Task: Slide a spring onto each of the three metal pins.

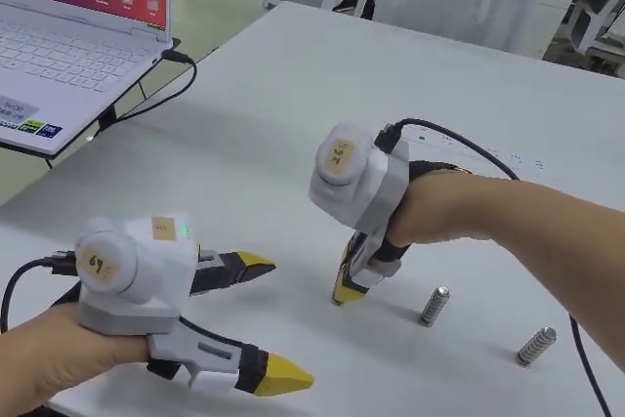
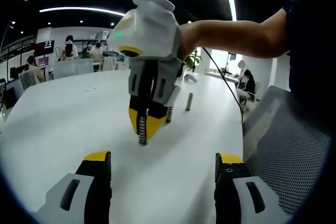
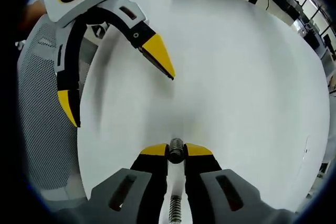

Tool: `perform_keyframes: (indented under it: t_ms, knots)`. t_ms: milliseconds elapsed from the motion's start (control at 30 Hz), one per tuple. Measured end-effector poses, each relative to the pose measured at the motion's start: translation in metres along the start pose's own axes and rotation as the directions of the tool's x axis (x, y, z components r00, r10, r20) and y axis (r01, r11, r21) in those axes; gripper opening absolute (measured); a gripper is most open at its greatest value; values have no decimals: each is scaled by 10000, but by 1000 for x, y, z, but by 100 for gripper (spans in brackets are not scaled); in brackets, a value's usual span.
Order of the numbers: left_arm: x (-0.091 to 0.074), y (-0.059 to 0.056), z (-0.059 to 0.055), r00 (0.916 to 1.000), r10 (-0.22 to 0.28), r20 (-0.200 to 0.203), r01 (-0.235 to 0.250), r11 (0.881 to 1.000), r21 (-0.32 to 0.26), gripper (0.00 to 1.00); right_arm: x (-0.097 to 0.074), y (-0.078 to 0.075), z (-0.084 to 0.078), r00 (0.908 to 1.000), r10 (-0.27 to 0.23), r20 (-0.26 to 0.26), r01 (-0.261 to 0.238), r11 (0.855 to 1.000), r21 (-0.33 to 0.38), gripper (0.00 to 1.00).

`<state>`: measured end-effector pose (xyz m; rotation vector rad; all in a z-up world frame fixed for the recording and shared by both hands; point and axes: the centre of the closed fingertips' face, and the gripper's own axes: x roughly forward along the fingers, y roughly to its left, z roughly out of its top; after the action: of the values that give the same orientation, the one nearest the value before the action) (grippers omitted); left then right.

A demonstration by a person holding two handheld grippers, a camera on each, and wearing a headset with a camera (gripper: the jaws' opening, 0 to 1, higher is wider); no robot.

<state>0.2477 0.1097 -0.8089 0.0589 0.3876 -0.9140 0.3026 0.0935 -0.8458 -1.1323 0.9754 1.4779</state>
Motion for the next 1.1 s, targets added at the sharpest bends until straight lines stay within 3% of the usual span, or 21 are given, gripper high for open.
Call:
perform_keyframes:
  t_ms: [300, 533, 1100]
  knots:
    - [0, -1, 0, 10000, -14, -2, 14, 10000, 9, 77, -1, 0, 1, 10000, 4, 86, -4, 10000, 30, 13]
    - [0, -2, 1, 10000, -35, -19, 35, 10000, 20, 78, -2, -1, 0, 9998, -142, 159, 142, 9999, 45, 22]
    - [1, -2, 3, 10000, -49, -34, 49, 10000, 58, 78, -11, 3, -12, 9980, -300, 558, 273, 9984, 492, 27]
